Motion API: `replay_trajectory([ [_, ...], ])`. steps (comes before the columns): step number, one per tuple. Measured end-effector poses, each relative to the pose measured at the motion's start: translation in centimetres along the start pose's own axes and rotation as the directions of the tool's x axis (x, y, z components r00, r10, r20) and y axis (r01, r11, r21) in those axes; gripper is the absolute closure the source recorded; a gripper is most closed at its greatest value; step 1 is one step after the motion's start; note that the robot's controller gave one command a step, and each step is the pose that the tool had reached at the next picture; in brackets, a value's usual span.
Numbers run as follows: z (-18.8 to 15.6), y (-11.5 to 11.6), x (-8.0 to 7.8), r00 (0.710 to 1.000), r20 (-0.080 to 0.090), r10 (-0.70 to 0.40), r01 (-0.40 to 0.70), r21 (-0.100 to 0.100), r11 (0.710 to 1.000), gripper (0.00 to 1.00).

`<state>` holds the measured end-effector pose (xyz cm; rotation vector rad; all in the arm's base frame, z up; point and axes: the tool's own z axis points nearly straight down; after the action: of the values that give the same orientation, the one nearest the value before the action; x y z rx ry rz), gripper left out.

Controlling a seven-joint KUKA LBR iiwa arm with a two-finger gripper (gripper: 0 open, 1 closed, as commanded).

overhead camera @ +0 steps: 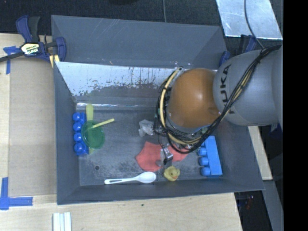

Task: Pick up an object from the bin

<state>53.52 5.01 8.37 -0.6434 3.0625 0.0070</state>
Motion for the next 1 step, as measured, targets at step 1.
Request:
replay_trajectory([
  [1,0.00,0.00,0.00,1.000,0.000,-0.001,0.001,0.000,1.000,1.00],
])
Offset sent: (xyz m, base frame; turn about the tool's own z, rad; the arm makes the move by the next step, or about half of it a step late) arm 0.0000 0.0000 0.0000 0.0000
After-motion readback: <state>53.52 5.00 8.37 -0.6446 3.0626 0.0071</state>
